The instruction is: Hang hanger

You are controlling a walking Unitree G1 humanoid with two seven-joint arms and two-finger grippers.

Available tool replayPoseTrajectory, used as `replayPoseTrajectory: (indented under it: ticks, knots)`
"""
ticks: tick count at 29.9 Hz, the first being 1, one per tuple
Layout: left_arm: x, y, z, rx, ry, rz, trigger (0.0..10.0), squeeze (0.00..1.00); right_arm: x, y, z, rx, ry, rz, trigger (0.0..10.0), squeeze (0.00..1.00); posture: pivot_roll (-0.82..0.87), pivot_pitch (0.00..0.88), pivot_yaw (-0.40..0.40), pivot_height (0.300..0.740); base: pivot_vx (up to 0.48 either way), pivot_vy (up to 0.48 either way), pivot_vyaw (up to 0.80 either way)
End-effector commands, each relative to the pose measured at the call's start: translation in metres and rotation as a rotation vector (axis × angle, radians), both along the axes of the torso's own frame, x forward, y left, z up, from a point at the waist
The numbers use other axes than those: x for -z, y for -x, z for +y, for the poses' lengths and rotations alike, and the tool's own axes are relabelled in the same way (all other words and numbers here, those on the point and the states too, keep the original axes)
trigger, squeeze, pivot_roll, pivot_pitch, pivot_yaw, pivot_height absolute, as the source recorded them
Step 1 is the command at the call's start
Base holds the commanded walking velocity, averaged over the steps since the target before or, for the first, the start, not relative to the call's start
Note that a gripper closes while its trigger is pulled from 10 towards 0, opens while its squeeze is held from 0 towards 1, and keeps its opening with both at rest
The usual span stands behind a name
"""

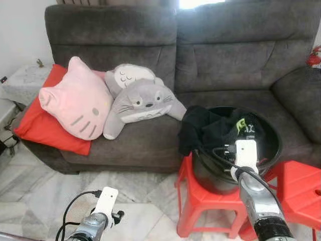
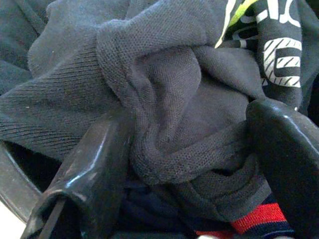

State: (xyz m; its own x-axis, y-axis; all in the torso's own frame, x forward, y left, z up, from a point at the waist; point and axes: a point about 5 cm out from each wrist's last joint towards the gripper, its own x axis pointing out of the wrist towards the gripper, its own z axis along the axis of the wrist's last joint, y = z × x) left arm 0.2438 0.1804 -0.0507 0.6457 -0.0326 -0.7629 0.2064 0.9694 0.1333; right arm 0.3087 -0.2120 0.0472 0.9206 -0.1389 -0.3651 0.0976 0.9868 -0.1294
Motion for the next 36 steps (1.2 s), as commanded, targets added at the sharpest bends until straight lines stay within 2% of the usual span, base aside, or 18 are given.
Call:
replayPoseTrajectory:
  ticks: [1, 2, 5, 9, 10, 12, 17, 22, 26, 29, 30, 31, 34, 36]
  knots:
    - [0.001, 0.001, -0.001, -0.014, 0.004, -0.002, 10.0, 0.0, 0.017, 0.008, 0.008, -0.013, -0.05, 0.065, 10.0, 0.0, -0.11, 0.0, 0.029, 0.74, 0.0, 0.0, 0.0]
    - [0.001, 0.001, -0.002, -0.018, 0.007, -0.005, 10.0, 0.0, 0.011, 0.006, 0.011, -0.025, -0.081, 0.007, 10.0, 0.0, -0.11, 0.0, 0.029, 0.74, 0.0, 0.0, 0.0]
    - [0.001, 0.0, -0.002, -0.018, 0.006, -0.006, 10.0, 0.0, 0.003, 0.004, 0.011, -0.037, -0.072, -0.051, 10.0, 0.0, -0.13, 0.0, 0.032, 0.74, 0.0, 0.0, 0.0]
    - [0.0, -0.001, -0.001, -0.009, 0.002, -0.009, 10.0, 0.0, -0.028, -0.005, 0.003, -0.061, -0.084, -0.273, 10.0, 0.0, -0.15, 0.0, 0.04, 0.74, 0.0, 0.0, 0.0]
    - [0.0, -0.001, -0.001, -0.009, 0.002, -0.009, 10.0, 0.0, -0.028, -0.005, 0.003, -0.061, -0.084, -0.273, 10.0, 0.0, -0.15, 0.0, 0.04, 0.74, 0.0, 0.0, 0.0]
    - [-0.001, -0.001, -0.001, -0.008, 0.0, -0.009, 10.0, 0.0, -0.042, -0.008, 0.0, -0.079, -0.074, -0.351, 10.0, 0.0, -0.15, 0.0, 0.042, 0.74, 0.0, 0.0, 0.0]
    - [-0.001, -0.001, 0.001, -0.001, -0.006, -0.009, 10.0, 0.0, -0.06, -0.012, -0.003, -0.106, -0.055, -0.417, 10.0, 0.0, -0.16, 0.0, 0.048, 0.74, 0.0, 0.0, 0.0]
    - [-0.002, -0.002, 0.003, 0.005, -0.011, -0.008, 10.0, 0.0, -0.068, -0.011, 0.0, -0.129, -0.058, -0.452, 10.0, 0.0, -0.16, 0.0, 0.057, 0.74, 0.0, 0.0, 0.0]
    - [-0.002, -0.002, 0.003, 0.009, -0.013, -0.007, 10.0, 0.0, -0.068, -0.005, 0.0, -0.146, -0.025, -0.419, 10.0, 0.0, -0.17, 0.0, 0.059, 0.74, 0.0, 0.0, 0.0]
    - [-0.002, -0.002, 0.003, 0.013, -0.014, -0.006, 10.0, 0.0, -0.062, 0.007, -0.005, -0.147, 0.043, -0.32, 10.0, 0.0, -0.17, 0.0, 0.059, 0.74, 0.0, 0.0, 0.0]
    - [-0.002, -0.003, 0.003, 0.016, -0.015, -0.005, 10.0, 0.0, -0.059, 0.017, -0.01, -0.151, 0.097, -0.271, 10.0, 0.0, -0.17, 0.0, 0.061, 0.74, 0.0, 0.0, 0.0]
    - [-0.002, -0.003, 0.003, 0.018, -0.015, -0.005, 10.0, 0.0, -0.06, 0.023, -0.013, -0.155, 0.109, -0.238, 10.0, 0.0, -0.18, 0.0, 0.064, 0.74, 0.0, 0.0, 0.0]
    - [-0.002, -0.003, 0.003, 0.02, -0.015, -0.004, 10.0, 0.0, -0.061, 0.027, -0.014, -0.162, 0.101, -0.209, 10.0, 0.0, -0.18, 0.0, 0.064, 0.74, 0.0, 0.0, 0.0]
    - [-0.003, -0.003, 0.003, 0.023, -0.015, -0.003, 10.0, 0.0, -0.061, 0.032, -0.019, -0.171, 0.154, -0.159, 10.0, 0.0, -0.18, 0.0, 0.064, 0.74, 0.0, 0.0, 0.0]
